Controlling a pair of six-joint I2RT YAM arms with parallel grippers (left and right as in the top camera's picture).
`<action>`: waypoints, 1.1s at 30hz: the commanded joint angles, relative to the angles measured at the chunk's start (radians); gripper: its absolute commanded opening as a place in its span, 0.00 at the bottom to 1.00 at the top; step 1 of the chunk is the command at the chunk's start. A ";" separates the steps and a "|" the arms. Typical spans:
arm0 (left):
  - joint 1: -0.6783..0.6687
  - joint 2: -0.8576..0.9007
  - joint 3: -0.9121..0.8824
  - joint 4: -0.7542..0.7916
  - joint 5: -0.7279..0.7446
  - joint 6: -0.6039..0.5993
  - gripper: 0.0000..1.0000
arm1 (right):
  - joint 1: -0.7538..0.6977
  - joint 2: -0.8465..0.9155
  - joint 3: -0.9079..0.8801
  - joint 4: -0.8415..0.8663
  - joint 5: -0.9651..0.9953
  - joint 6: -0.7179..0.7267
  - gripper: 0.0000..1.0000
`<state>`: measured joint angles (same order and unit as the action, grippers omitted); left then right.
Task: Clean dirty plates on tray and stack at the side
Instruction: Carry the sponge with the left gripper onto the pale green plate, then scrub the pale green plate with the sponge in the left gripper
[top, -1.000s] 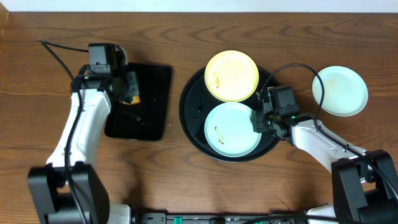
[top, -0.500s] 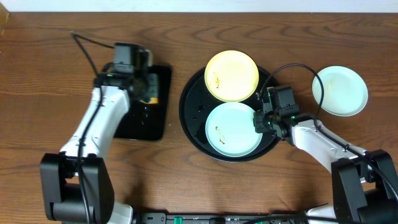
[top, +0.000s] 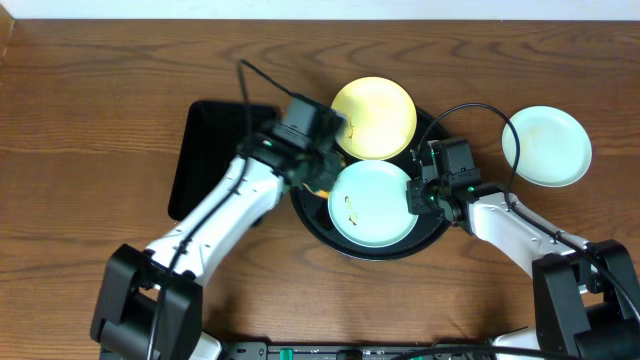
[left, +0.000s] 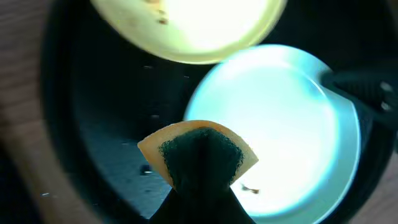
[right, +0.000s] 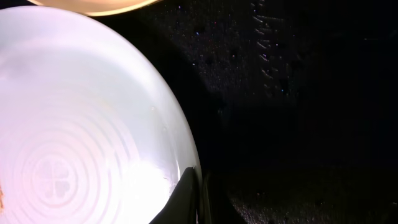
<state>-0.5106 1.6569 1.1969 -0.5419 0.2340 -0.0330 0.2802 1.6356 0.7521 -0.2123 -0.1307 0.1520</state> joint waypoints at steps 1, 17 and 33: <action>-0.064 0.014 -0.015 0.018 -0.073 -0.016 0.07 | 0.002 0.019 -0.009 0.003 0.025 0.003 0.01; -0.143 0.215 -0.015 0.163 -0.088 -0.015 0.08 | 0.002 0.019 -0.009 0.003 0.025 0.003 0.01; -0.143 0.319 -0.015 0.172 -0.145 0.014 0.08 | 0.002 0.019 -0.009 0.002 0.025 0.003 0.01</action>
<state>-0.6548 1.9388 1.1877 -0.3584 0.1165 -0.0292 0.2802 1.6356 0.7517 -0.2115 -0.1307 0.1520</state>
